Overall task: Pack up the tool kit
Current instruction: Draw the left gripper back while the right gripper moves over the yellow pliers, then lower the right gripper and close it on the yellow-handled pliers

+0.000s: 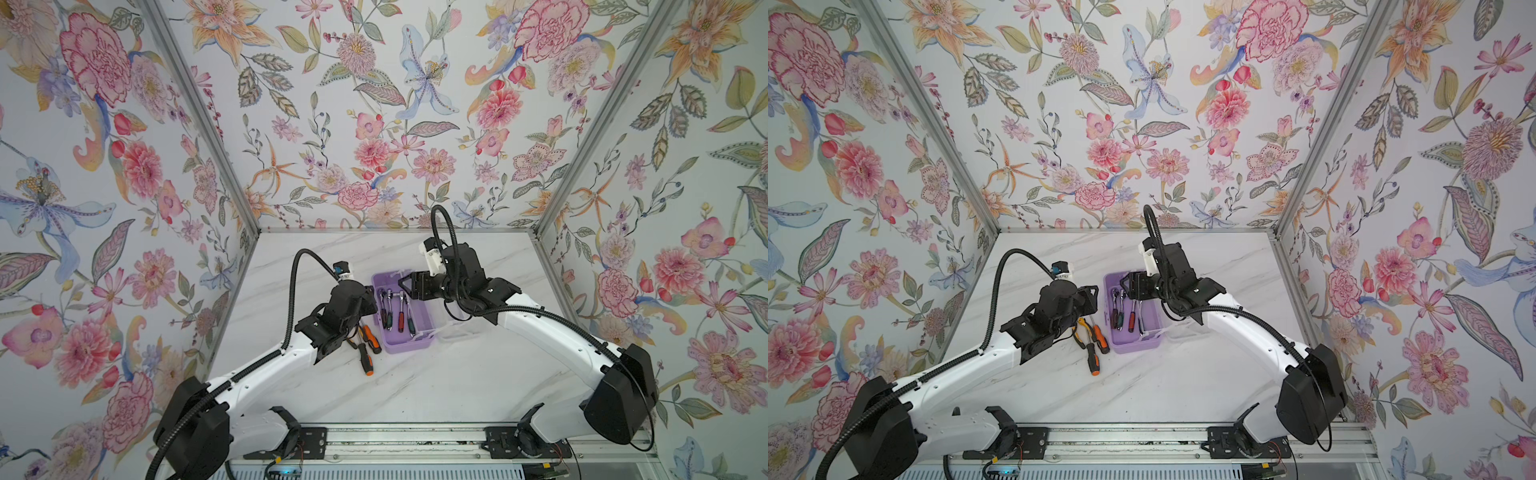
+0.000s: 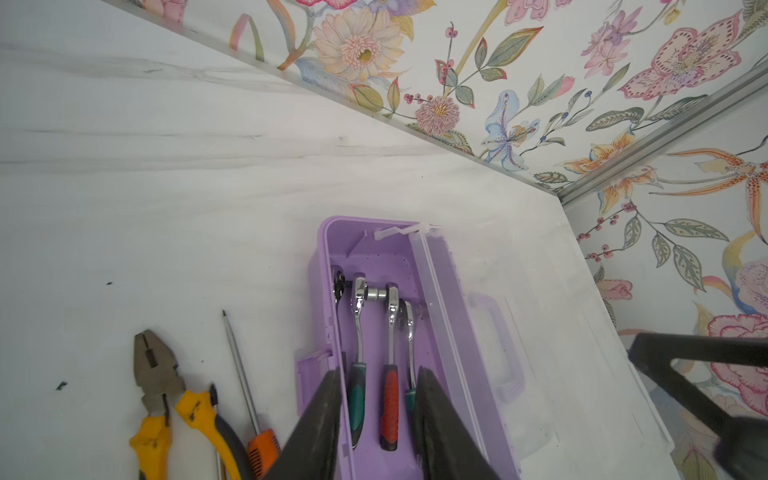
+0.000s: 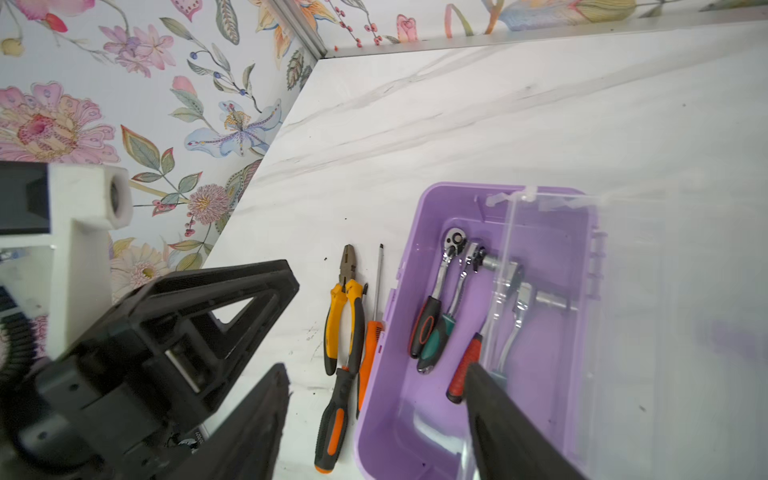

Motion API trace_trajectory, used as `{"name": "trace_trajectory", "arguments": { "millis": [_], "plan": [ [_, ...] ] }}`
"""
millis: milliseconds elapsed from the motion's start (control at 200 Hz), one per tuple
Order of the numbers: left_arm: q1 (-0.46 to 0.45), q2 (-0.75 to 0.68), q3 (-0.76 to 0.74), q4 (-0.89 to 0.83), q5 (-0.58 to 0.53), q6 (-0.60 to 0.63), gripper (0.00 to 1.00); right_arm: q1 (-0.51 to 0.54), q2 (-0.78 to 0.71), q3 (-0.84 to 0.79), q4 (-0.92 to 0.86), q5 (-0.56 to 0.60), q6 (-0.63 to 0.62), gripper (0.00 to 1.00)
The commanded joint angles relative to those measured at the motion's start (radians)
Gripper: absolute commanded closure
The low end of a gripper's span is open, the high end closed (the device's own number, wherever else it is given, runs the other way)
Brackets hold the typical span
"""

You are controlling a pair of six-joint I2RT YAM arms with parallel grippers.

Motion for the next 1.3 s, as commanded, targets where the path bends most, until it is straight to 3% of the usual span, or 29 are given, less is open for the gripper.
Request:
{"name": "trace_trajectory", "arguments": {
  "millis": [0,130,225,360,641,841,1016,1116,1296],
  "plan": [
    [0.001,-0.076,-0.099,-0.143,-0.098,-0.078,0.66,0.069,0.063,0.072,-0.088,0.07,-0.097,0.32],
    [0.003,-0.223,-0.22,-0.243,-0.157,-0.176,0.66,0.128,0.162,0.178,-0.147,0.051,-0.162,0.35],
    [0.015,-0.356,-0.32,-0.237,-0.157,-0.225,0.67,0.155,0.269,0.268,-0.217,0.026,-0.202,0.5],
    [0.031,-0.501,-0.435,-0.197,-0.128,-0.28,0.68,0.201,0.416,0.397,-0.292,0.028,-0.256,0.5],
    [0.101,-0.627,-0.511,-0.209,-0.074,-0.326,0.69,0.264,0.674,0.639,-0.413,0.089,-0.318,0.55],
    [0.185,-0.638,-0.557,-0.149,0.017,-0.311,0.7,0.282,0.799,0.752,-0.491,0.192,-0.355,0.54],
    [0.194,-0.592,-0.556,-0.102,0.037,-0.296,0.7,0.282,0.855,0.783,-0.497,0.224,-0.366,0.54],
    [0.194,-0.561,-0.552,-0.081,0.047,-0.29,0.7,0.28,0.88,0.804,-0.502,0.206,-0.366,0.66],
    [0.201,-0.544,-0.555,-0.059,0.053,-0.284,0.7,0.276,0.915,0.833,-0.512,0.199,-0.368,0.68]
  ]
}}
